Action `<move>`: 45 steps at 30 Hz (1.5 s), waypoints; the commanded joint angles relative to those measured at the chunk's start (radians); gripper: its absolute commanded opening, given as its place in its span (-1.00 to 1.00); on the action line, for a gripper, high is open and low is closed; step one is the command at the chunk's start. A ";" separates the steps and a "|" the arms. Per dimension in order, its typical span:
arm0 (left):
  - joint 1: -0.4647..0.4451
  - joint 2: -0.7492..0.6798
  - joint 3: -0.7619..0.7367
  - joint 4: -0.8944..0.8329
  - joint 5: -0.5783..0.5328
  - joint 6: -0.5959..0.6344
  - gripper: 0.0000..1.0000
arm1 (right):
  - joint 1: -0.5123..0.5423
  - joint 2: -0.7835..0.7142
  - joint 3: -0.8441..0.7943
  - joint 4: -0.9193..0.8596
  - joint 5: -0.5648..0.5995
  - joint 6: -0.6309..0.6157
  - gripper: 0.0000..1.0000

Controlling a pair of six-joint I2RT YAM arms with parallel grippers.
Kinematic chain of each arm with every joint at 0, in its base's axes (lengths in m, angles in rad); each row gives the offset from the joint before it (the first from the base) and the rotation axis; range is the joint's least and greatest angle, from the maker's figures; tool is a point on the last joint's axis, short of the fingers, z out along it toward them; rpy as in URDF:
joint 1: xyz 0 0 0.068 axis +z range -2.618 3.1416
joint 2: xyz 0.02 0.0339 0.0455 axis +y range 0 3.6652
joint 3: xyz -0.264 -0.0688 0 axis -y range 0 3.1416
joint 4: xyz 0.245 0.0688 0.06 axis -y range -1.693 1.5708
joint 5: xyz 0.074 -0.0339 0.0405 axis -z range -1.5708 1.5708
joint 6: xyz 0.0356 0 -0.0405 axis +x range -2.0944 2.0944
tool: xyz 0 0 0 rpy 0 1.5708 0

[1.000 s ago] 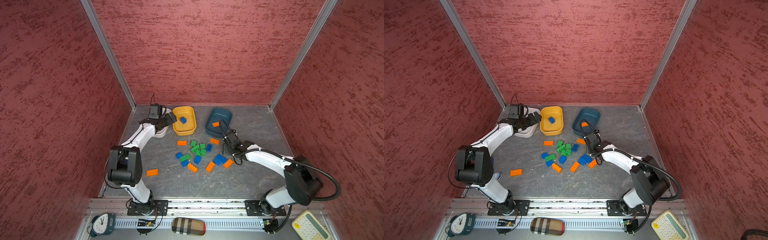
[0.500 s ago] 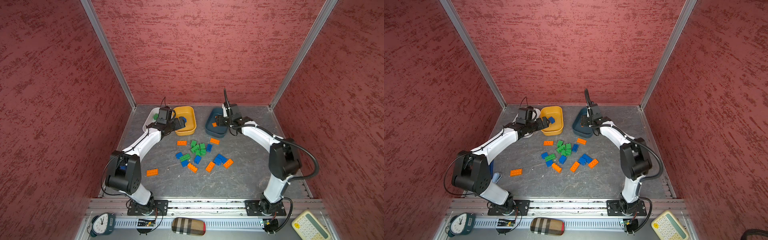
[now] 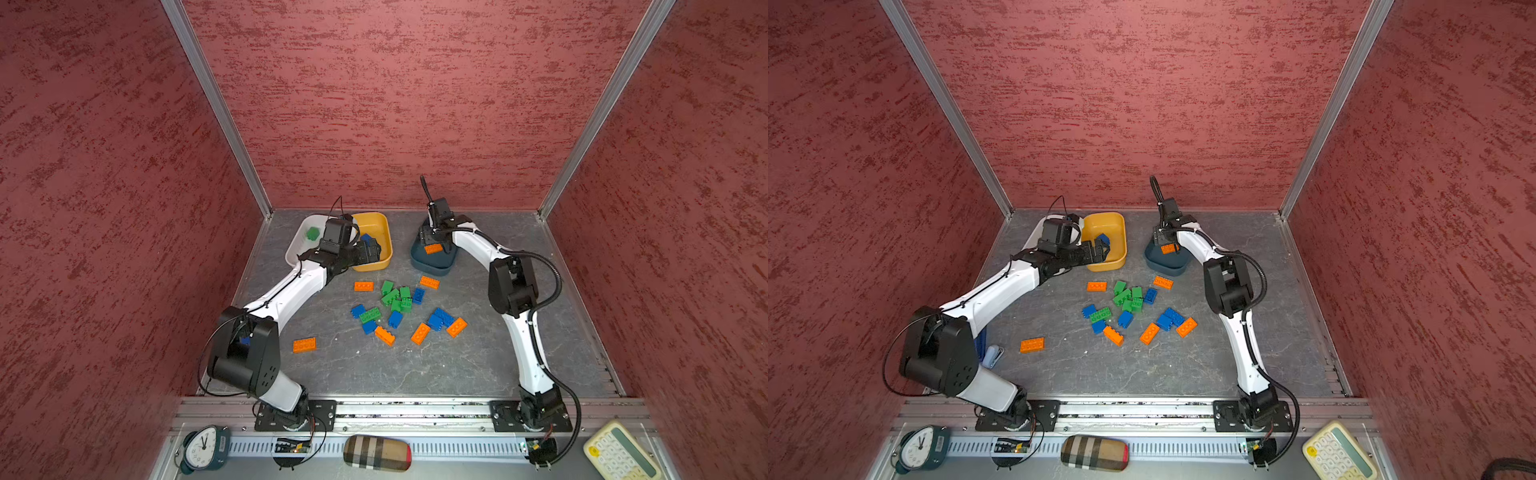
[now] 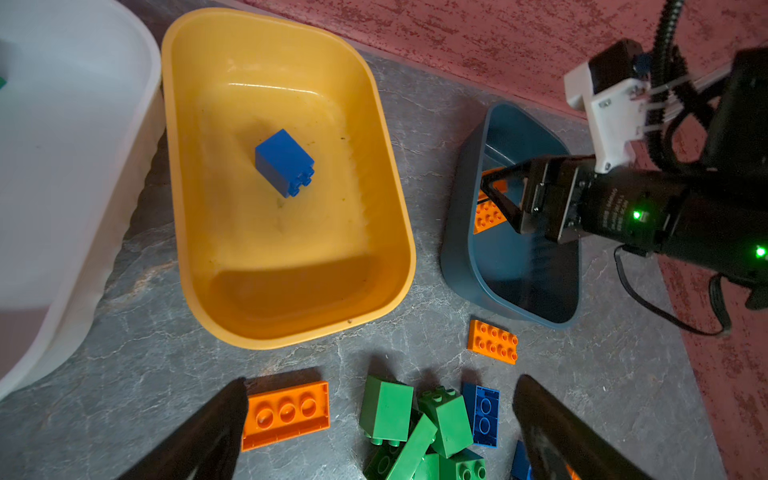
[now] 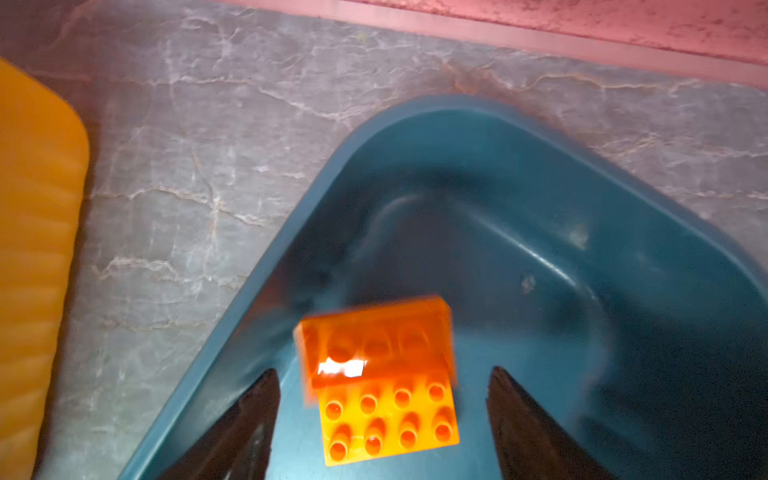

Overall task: Sort the legos into containers by color
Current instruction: 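Carry the orange brick into the teal tub and release it with the right gripper, then lower right gripper onto an orange brick while left gripper hovers over pile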

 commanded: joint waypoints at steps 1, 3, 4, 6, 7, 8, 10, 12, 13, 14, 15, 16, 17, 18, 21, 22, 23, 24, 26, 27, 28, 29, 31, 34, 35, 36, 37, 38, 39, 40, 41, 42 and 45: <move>-0.024 -0.037 0.002 -0.001 -0.002 0.053 0.99 | -0.004 -0.075 0.021 -0.089 0.034 -0.051 0.68; -0.026 -0.036 0.005 -0.006 0.010 0.051 0.99 | 0.001 -0.155 -0.059 -0.075 0.013 -0.051 0.75; -0.027 -0.032 0.008 -0.008 0.018 0.049 0.99 | 0.005 -0.206 -0.106 -0.058 0.001 -0.045 0.77; -0.038 -0.024 0.017 -0.010 0.039 0.062 0.99 | 0.018 -0.312 -0.239 -0.016 -0.011 -0.026 0.79; -0.047 -0.018 0.022 -0.015 0.041 0.071 0.99 | 0.025 -0.364 -0.307 0.010 -0.012 -0.010 0.79; -0.058 -0.010 0.029 -0.022 0.044 0.085 0.99 | 0.032 -0.430 -0.392 0.035 -0.018 0.007 0.80; -0.080 0.004 0.036 -0.030 0.063 0.107 0.99 | 0.043 -0.556 -0.554 0.071 -0.039 0.047 0.82; -0.104 0.014 0.034 -0.028 0.094 0.130 0.99 | 0.046 -0.674 -0.714 0.099 -0.092 0.068 0.84; -0.115 0.017 0.034 -0.028 0.103 0.139 0.99 | 0.047 -0.726 -0.784 0.110 -0.101 0.077 0.85; -0.129 0.018 0.031 -0.028 0.115 0.151 0.99 | 0.047 -0.788 -0.864 0.113 -0.106 0.086 0.85; -0.141 0.020 0.030 -0.025 0.126 0.163 0.99 | 0.047 -0.852 -0.940 0.103 -0.109 0.094 0.84; -0.150 0.022 0.029 -0.024 0.133 0.172 0.99 | 0.047 -0.884 -0.977 0.088 -0.106 0.106 0.84; -0.161 0.025 0.028 -0.023 0.141 0.181 0.99 | 0.047 -0.923 -1.019 0.062 -0.103 0.129 0.84; -0.169 0.028 0.031 -0.023 0.151 0.190 0.99 | 0.047 -0.941 -1.050 0.036 -0.118 0.147 0.85; -0.196 0.036 0.035 -0.017 0.191 0.218 0.99 | 0.047 -1.033 -1.157 0.022 -0.203 0.200 0.87; -0.204 0.038 0.036 -0.018 0.199 0.224 0.99 | 0.047 -1.054 -1.194 0.035 -0.235 0.216 0.87; -0.215 0.041 0.039 -0.022 0.203 0.237 0.99 | 0.047 -1.076 -1.236 0.050 -0.264 0.232 0.87; -0.226 0.046 0.043 -0.026 0.203 0.246 0.99 | 0.047 -1.098 -1.278 0.073 -0.284 0.248 0.87; -0.242 0.054 0.051 -0.036 0.192 0.255 0.99 | 0.047 -1.128 -1.348 0.117 -0.317 0.263 0.87; -0.250 0.058 0.056 -0.041 0.183 0.256 0.99 | 0.047 -1.139 -1.377 0.137 -0.338 0.262 0.87; -0.255 0.062 0.059 -0.044 0.175 0.258 0.99 | 0.047 -1.144 -1.396 0.152 -0.354 0.258 0.86; -0.261 0.066 0.060 -0.045 0.168 0.258 0.99 | 0.049 -1.147 -1.414 0.163 -0.373 0.249 0.85; -0.267 0.069 0.063 -0.046 0.152 0.254 0.99 | 0.056 -1.138 -1.423 0.157 -0.376 0.227 0.82; -0.272 0.070 0.070 -0.052 0.132 0.252 0.99 | 0.092 -1.105 -1.402 0.093 -0.251 0.210 0.80; -0.273 0.068 0.075 -0.056 0.129 0.252 0.99 | 0.094 -1.097 -1.404 0.101 -0.281 0.197 0.80; -0.273 0.066 0.077 -0.055 0.123 0.251 0.99 | 0.105 -1.092 -1.404 0.116 -0.310 0.183 0.79; -0.275 0.062 0.075 -0.053 0.120 0.249 0.99 | 0.120 -1.084 -1.402 0.128 -0.308 0.175 0.79; -0.276 0.059 0.072 -0.049 0.117 0.251 0.99 | 0.134 -1.075 -1.398 0.134 -0.293 0.171 0.79; -0.274 0.057 0.072 -0.046 0.112 0.251 0.99 | 0.144 -1.066 -1.393 0.138 -0.284 0.167 0.80; -0.275 0.054 0.069 -0.043 0.108 0.251 0.99 | 0.152 -1.053 -1.386 0.138 -0.267 0.166 0.81; -0.275 0.051 0.068 -0.043 0.102 0.250 0.99 | 0.158 -1.033 -1.371 0.120 -0.223 0.178 0.82; -0.275 0.051 0.068 -0.043 0.097 0.252 0.99 | 0.158 -1.019 -1.360 0.100 -0.196 0.190 0.82; -0.276 0.046 0.058 -0.037 0.088 0.255 0.99 | 0.164 -1.007 -1.346 0.072 -0.137 0.263 0.80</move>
